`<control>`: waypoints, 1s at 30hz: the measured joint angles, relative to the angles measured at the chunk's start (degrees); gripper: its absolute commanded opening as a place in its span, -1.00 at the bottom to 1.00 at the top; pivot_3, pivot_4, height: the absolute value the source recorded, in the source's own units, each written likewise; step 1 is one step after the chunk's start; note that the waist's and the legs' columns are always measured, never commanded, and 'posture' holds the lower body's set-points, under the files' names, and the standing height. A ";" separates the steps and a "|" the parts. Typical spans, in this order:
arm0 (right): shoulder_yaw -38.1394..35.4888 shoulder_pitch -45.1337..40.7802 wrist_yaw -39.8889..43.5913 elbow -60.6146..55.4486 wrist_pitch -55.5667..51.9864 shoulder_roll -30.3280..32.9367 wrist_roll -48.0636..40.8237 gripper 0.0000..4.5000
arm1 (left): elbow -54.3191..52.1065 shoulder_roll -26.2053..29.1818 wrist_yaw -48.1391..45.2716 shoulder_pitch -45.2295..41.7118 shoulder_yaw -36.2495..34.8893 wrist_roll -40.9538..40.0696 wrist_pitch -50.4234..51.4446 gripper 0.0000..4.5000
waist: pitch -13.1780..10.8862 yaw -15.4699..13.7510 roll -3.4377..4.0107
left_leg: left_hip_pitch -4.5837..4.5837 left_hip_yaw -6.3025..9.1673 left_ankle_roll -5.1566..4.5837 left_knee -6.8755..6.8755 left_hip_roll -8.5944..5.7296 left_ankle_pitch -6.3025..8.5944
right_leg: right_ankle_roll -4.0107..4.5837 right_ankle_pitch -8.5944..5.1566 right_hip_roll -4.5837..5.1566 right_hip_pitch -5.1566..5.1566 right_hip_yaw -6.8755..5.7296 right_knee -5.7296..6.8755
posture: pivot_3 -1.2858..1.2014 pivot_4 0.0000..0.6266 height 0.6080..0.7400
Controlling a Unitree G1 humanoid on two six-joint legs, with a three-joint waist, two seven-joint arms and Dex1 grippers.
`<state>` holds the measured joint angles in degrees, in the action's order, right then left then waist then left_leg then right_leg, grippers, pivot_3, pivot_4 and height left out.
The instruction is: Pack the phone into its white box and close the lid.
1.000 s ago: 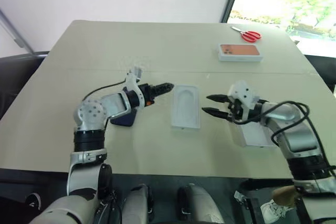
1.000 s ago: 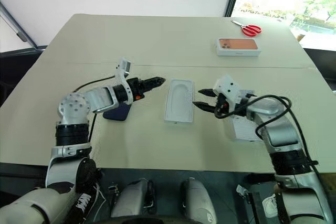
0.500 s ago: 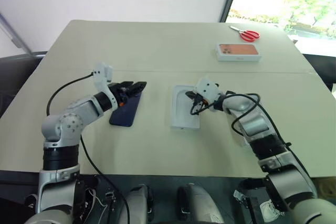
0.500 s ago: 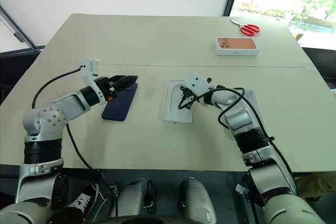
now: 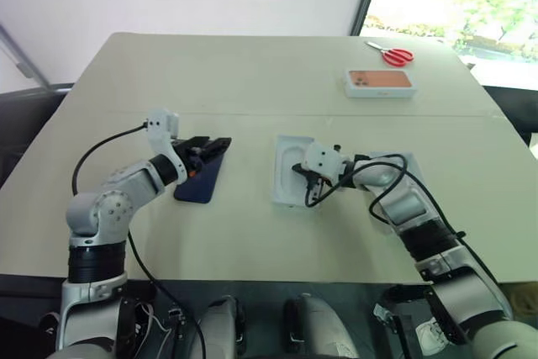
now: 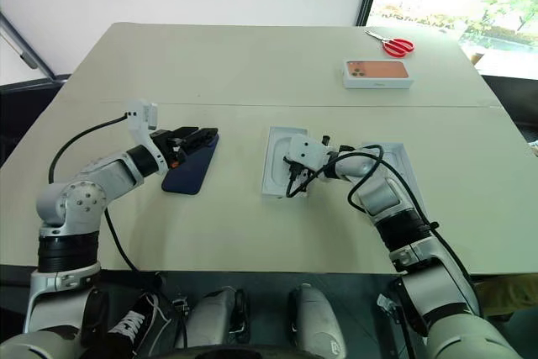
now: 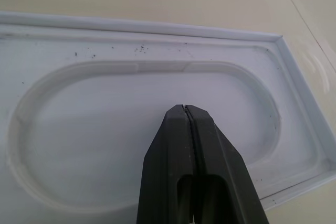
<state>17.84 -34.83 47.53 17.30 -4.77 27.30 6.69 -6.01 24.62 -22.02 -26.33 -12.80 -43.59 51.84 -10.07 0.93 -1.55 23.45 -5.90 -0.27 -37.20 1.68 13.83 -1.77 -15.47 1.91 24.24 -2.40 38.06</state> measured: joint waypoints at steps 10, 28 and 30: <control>-4.89 -1.23 -0.53 0.85 -2.73 -0.34 -3.88 -0.99 | 3.98 4.57 -1.55 -1.51 -4.51 -2.10 3.72 0.75 | -0.01 0.01 -0.01 | 0.00 0.00 0.00 0.00 0.01 0.00 | 0.00 0.00 -0.01 0.01 0.00 0.01 | 0.03 -0.52 1.00; 4.79 -17.01 -7.03 14.77 -9.97 -22.57 1.71 -0.99 | 37.46 14.22 -17.35 -11.50 -4.26 1.70 10.28 0.75 | -0.02 0.17 -0.09 | 0.07 -0.02 0.30 0.02 -0.02 -0.15 | 0.08 0.04 0.13 0.17 -0.02 0.06 | 0.03 -0.52 1.00; 6.46 -18.50 -7.74 19.04 -9.91 -23.97 3.72 -0.99 | 41.16 13.02 -20.38 -12.29 -3.36 2.23 10.41 0.75 | 0.00 0.22 -0.10 | 0.07 -0.02 0.28 0.06 -0.03 -0.14 | 0.10 0.04 0.14 0.20 -0.02 0.06 | 0.03 -0.52 1.00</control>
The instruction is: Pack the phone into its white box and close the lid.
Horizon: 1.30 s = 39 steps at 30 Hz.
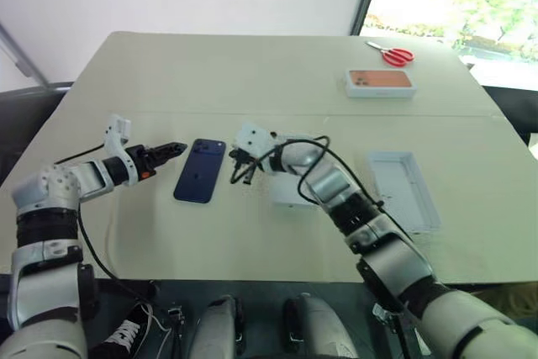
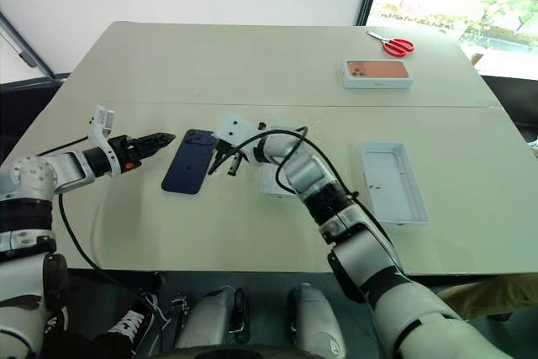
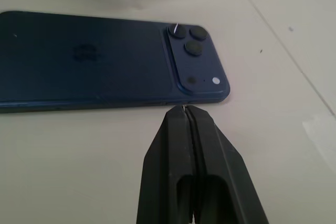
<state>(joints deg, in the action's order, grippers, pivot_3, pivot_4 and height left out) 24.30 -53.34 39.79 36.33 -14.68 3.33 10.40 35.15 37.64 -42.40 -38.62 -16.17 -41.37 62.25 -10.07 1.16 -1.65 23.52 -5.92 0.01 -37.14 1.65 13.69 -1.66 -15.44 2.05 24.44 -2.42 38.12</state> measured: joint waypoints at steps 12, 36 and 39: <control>-0.04 -0.19 2.96 2.61 -3.59 -2.26 0.58 -0.99 | 3.66 -1.42 -7.24 -4.79 6.37 8.61 -0.59 0.75 | 0.56 -0.02 0.46 | -0.09 0.02 -0.24 0.15 -0.26 0.24 | 0.03 -0.01 0.37 -0.02 -0.03 0.05 | 0.03 -0.52 1.00; -0.07 0.89 2.16 3.42 -0.39 -2.41 1.86 -1.00 | -4.49 -5.52 -4.84 -1.44 2.32 8.02 9.63 0.38 | 0.98 0.24 0.74 | -0.09 0.03 -0.30 0.15 -0.40 0.38 | 0.06 -0.03 0.54 -0.04 -0.04 0.02 | 0.03 -0.52 1.00; -0.11 0.89 2.15 3.52 -0.26 -2.65 1.80 -1.00 | -2.80 -5.43 -4.10 -0.28 0.12 7.42 9.89 -0.25 | 0.98 0.91 0.74 | -0.06 0.03 -0.39 0.21 -0.41 0.32 | 0.03 -0.01 0.54 0.00 -0.04 0.01 | 0.03 -0.52 1.00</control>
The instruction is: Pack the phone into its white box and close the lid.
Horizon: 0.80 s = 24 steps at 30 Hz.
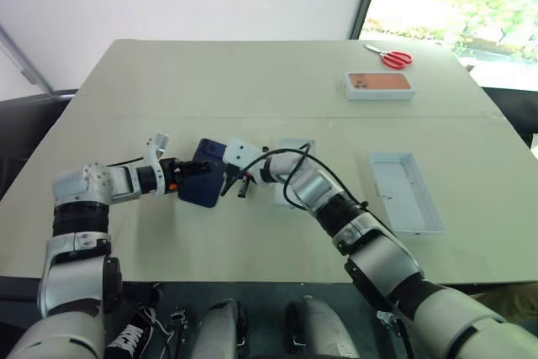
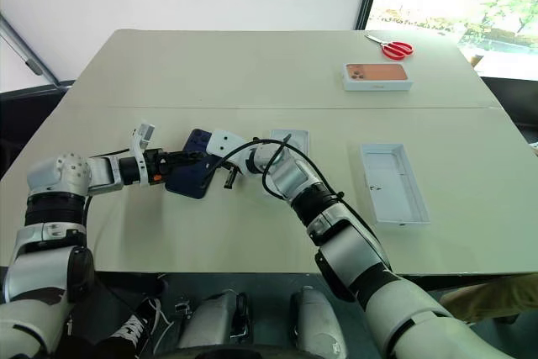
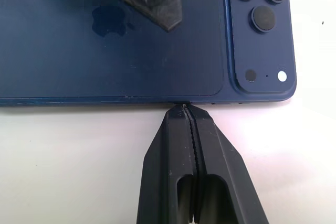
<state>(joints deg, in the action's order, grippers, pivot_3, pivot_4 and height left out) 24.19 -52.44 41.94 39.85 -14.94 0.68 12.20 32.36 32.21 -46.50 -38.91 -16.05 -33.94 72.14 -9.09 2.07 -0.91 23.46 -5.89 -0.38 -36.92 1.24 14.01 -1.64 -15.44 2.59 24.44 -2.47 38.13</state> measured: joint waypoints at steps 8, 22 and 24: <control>-0.06 -0.04 -0.21 0.46 0.59 -0.23 0.02 -1.00 | 2.55 0.05 -0.44 1.09 -1.74 -1.63 1.28 -0.47 | -0.01 0.50 -0.02 | 0.01 0.00 0.12 0.02 0.00 0.07 | 0.00 0.00 0.01 0.01 -0.02 -0.04 | 0.03 -0.52 1.00; -2.72 1.58 1.18 -1.99 0.35 0.44 -3.01 -1.00 | 1.18 -1.69 1.25 2.30 -6.86 -4.87 3.46 -0.99 | -0.01 0.46 -0.01 | 0.01 0.01 0.13 0.07 0.00 0.08 | 0.00 0.00 0.03 0.01 -0.02 -0.07 | 0.03 -0.52 1.00; -6.47 2.93 3.17 -5.53 -0.68 0.94 -7.42 -1.00 | 0.99 -2.43 1.82 3.26 -10.17 -6.37 3.25 -0.99 | -0.05 0.53 -0.02 | 0.06 0.00 0.13 0.09 0.00 0.08 | -0.02 0.01 0.03 0.07 -0.02 -0.08 | 0.03 -0.52 1.00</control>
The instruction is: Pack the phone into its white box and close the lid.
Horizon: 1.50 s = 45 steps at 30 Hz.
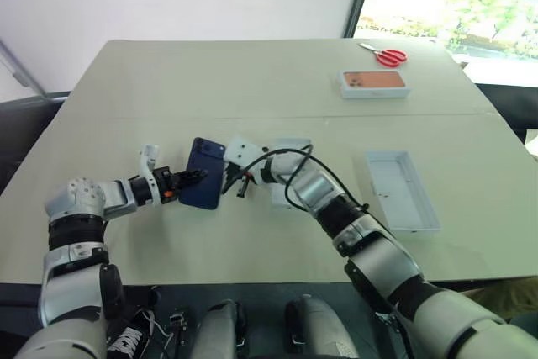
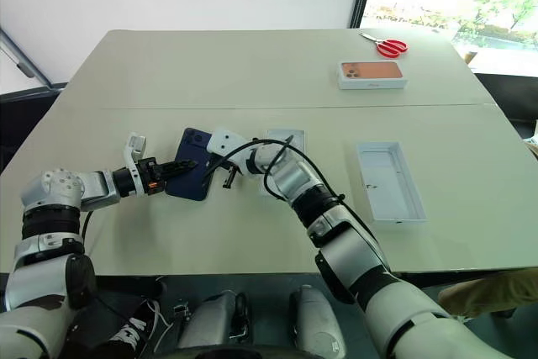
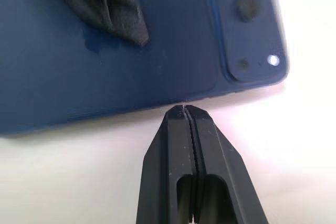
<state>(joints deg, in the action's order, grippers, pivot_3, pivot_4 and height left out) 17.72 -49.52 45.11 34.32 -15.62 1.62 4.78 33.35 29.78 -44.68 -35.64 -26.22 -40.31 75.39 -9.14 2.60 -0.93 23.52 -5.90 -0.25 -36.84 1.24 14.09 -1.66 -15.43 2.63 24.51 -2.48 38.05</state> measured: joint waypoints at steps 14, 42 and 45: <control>0.46 9.30 19.17 -29.60 -15.05 22.86 -13.68 -0.03 | -15.79 -8.68 11.13 6.50 -11.85 -10.56 -1.02 -1.00 | -0.20 -0.13 -0.17 | 0.12 -0.02 -0.11 0.64 -0.03 -0.11 | -0.01 0.00 0.00 0.19 -0.07 -0.50 | 0.03 -0.52 1.00; 2.39 14.77 24.40 -37.59 -15.03 33.38 -14.88 -0.03 | -19.52 -10.13 17.69 6.76 -9.36 -15.43 -2.58 -1.00 | -0.35 -1.07 -0.42 | 0.12 -0.01 -0.11 0.61 0.01 -0.17 | -0.02 -0.01 0.00 0.10 -0.24 -0.64 | 0.03 -0.52 1.00; 4.84 15.01 23.30 -35.68 -11.96 33.36 -11.62 -0.03 | -19.52 -10.13 17.71 6.84 -8.86 -15.46 -2.59 -1.00 | -0.35 -1.42 -0.42 | 0.12 -0.02 -0.10 0.60 0.02 -0.18 | -0.02 -0.01 0.00 0.11 -0.25 -0.63 | 0.03 -0.52 1.00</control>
<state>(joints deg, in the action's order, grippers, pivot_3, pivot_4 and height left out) 22.57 -34.50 68.41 -1.35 -27.58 34.97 -6.83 13.82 19.65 -26.98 -28.80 -35.08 -55.77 72.80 -9.49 1.18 -1.35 23.64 -5.91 -0.35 -36.23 1.26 13.91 -1.67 -15.44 2.62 24.62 -2.73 37.42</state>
